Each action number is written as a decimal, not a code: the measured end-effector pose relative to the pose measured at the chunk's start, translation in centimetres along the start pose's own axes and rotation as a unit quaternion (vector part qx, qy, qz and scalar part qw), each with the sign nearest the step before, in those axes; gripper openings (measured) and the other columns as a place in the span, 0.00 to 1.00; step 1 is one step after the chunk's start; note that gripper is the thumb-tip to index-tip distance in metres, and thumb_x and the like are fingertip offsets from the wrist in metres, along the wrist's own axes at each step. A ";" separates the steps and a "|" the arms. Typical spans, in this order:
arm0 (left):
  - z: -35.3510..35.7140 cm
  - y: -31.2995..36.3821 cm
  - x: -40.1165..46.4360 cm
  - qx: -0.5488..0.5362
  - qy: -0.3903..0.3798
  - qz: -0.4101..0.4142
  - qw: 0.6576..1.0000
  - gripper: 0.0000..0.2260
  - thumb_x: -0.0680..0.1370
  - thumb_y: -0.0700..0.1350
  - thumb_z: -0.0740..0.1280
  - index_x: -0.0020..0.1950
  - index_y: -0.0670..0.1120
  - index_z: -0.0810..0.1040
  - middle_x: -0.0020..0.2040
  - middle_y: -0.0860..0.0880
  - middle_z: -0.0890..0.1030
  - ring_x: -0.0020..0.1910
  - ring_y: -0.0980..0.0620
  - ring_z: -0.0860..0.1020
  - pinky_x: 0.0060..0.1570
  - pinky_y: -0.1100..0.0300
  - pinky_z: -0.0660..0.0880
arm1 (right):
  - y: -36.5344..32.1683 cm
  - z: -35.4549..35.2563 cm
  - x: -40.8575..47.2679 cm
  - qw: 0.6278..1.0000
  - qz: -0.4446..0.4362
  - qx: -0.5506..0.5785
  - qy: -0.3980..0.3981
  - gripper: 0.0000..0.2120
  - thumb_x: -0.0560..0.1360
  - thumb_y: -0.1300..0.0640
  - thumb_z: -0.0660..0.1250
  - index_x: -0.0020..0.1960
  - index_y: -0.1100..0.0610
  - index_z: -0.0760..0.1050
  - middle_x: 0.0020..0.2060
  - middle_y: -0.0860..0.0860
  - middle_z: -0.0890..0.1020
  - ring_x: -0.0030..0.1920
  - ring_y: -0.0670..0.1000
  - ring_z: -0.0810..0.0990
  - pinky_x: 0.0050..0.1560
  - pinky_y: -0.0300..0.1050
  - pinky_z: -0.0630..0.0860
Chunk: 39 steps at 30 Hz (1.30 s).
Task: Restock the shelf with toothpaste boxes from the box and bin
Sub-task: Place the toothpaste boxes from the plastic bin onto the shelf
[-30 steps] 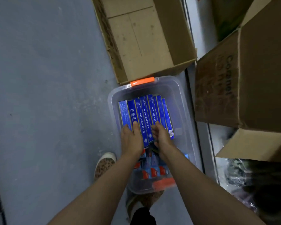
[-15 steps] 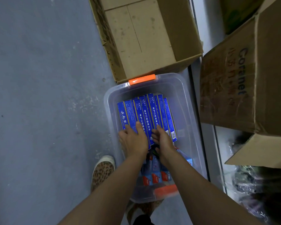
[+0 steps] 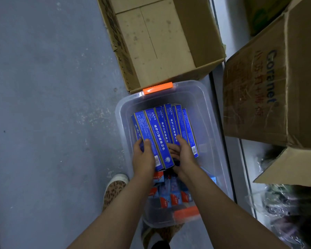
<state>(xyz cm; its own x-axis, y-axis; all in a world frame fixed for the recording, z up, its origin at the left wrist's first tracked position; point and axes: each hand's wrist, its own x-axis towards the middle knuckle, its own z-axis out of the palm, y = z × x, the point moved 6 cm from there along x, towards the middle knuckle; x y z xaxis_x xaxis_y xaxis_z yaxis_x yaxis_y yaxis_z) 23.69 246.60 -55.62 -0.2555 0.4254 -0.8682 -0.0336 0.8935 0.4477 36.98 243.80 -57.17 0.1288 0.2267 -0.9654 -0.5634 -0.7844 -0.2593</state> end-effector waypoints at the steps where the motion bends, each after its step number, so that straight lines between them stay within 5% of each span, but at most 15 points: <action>1: 0.0 0.4 -0.2 -0.002 0.000 0.002 1.000 0.20 0.78 0.61 0.64 0.67 0.54 0.73 0.57 0.48 0.82 0.50 0.48 0.83 0.56 0.48 0.79 | 0.0 -0.1 0.1 1.000 -0.001 0.004 -0.013 0.24 0.82 0.41 0.58 0.50 0.59 0.82 0.33 0.49 0.85 0.30 0.45 0.81 0.34 0.41 0.74; 4: 0.5 0.4 -0.6 -0.029 0.002 -0.004 1.000 0.11 0.83 0.51 0.62 0.64 0.50 0.72 0.53 0.45 0.82 0.45 0.49 0.83 0.44 0.56 0.79 | -0.8 -0.2 -0.4 0.998 -0.011 0.037 -0.045 0.22 0.82 0.44 0.61 0.40 0.57 0.85 0.38 0.54 0.86 0.37 0.53 0.84 0.47 0.49 0.79; 6: 0.9 0.4 -0.9 -0.068 -0.008 -0.011 0.998 0.09 0.83 0.50 0.63 0.63 0.52 0.71 0.53 0.47 0.82 0.47 0.47 0.83 0.48 0.50 0.81 | -1.1 0.1 -0.8 0.997 -0.023 0.013 -0.067 0.16 0.79 0.45 0.66 0.52 0.57 0.84 0.47 0.55 0.87 0.47 0.56 0.86 0.57 0.56 0.80; 9: 1.0 0.3 -0.8 -0.100 -0.024 -0.019 0.995 0.10 0.82 0.48 0.65 0.62 0.55 0.71 0.55 0.44 0.83 0.50 0.41 0.84 0.52 0.40 0.81 | -0.9 -0.1 -1.2 0.997 -0.038 -0.003 -0.068 0.22 0.75 0.46 0.72 0.64 0.56 0.77 0.54 0.55 0.86 0.56 0.59 0.85 0.62 0.63 0.78; 14: 0.7 0.4 -1.8 -0.108 -0.045 -0.003 0.993 0.15 0.81 0.39 0.67 0.65 0.52 0.70 0.54 0.41 0.84 0.46 0.42 0.84 0.51 0.43 0.81 | -1.0 -0.3 -2.8 0.992 -0.099 0.027 -0.070 0.16 0.75 0.53 0.73 0.61 0.56 0.80 0.52 0.54 0.87 0.51 0.54 0.86 0.53 0.50 0.82; 18: 0.9 1.1 -2.9 -0.111 -0.044 -0.039 0.992 0.25 0.75 0.46 0.75 0.70 0.46 0.70 0.55 0.42 0.84 0.49 0.42 0.85 0.52 0.40 0.81 | -1.2 -0.4 -4.3 0.986 -0.147 0.056 -0.048 0.20 0.70 0.55 0.78 0.60 0.59 0.81 0.53 0.61 0.85 0.55 0.63 0.84 0.60 0.64 0.79; 22: 0.8 3.2 -5.5 -0.101 -0.058 -0.049 0.992 0.11 0.78 0.44 0.73 0.58 0.41 0.79 0.48 0.41 0.86 0.42 0.44 0.85 0.47 0.45 0.83 | -2.4 -1.4 -7.4 0.983 -0.165 0.079 -0.003 0.25 0.66 0.47 0.81 0.57 0.60 0.83 0.51 0.60 0.86 0.54 0.62 0.85 0.60 0.65 0.79; 25: 0.8 5.4 -8.7 -0.120 -0.083 -0.073 0.987 0.07 0.78 0.44 0.71 0.51 0.40 0.81 0.38 0.45 0.86 0.31 0.50 0.84 0.30 0.57 0.81 | -3.9 -1.8 -10.6 0.981 -0.171 0.094 0.018 0.32 0.61 0.40 0.82 0.56 0.61 0.82 0.51 0.60 0.86 0.53 0.62 0.85 0.60 0.64 0.79; 27: 0.5 6.9 -11.1 -0.135 -0.101 -0.082 0.982 0.05 0.79 0.43 0.71 0.50 0.42 0.81 0.36 0.47 0.86 0.30 0.52 0.84 0.28 0.58 0.81 | -5.1 -2.0 -13.0 0.979 -0.176 0.103 0.025 0.35 0.60 0.38 0.80 0.57 0.62 0.81 0.51 0.61 0.86 0.52 0.61 0.85 0.59 0.63 0.79; 30: 0.0 9.2 -15.0 -0.160 -0.142 -0.080 0.974 0.10 0.79 0.43 0.70 0.58 0.40 0.81 0.47 0.43 0.87 0.41 0.48 0.86 0.40 0.53 0.84 | -7.1 -2.4 -17.0 0.972 -0.204 0.113 0.030 0.33 0.61 0.37 0.78 0.53 0.61 0.79 0.50 0.61 0.86 0.49 0.60 0.85 0.56 0.61 0.80; 34: -1.2 12.1 -19.9 -0.185 -0.178 -0.075 0.964 0.18 0.77 0.42 0.72 0.65 0.38 0.78 0.56 0.39 0.84 0.46 0.46 0.85 0.41 0.50 0.84 | -9.0 -2.6 -23.0 0.964 -0.225 0.139 0.034 0.14 0.73 0.47 0.73 0.46 0.57 0.78 0.44 0.58 0.86 0.41 0.55 0.85 0.46 0.53 0.81; 39: -2.2 16.1 -26.1 -0.179 -0.223 -0.028 0.958 0.15 0.76 0.42 0.72 0.61 0.39 0.79 0.58 0.39 0.83 0.42 0.48 0.85 0.39 0.54 0.84 | -11.3 -3.6 -30.7 0.941 -0.265 0.204 0.053 0.17 0.78 0.55 0.70 0.59 0.67 0.76 0.46 0.61 0.85 0.38 0.52 0.85 0.36 0.46 0.82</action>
<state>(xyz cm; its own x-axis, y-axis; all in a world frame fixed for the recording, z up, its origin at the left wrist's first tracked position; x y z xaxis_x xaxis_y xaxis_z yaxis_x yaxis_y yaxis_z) 27.69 249.54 -25.27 0.1919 0.4685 -0.8624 -0.3842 0.8445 0.3732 42.34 243.60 -24.68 0.5475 0.4481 -0.7067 -0.6614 -0.2856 -0.6936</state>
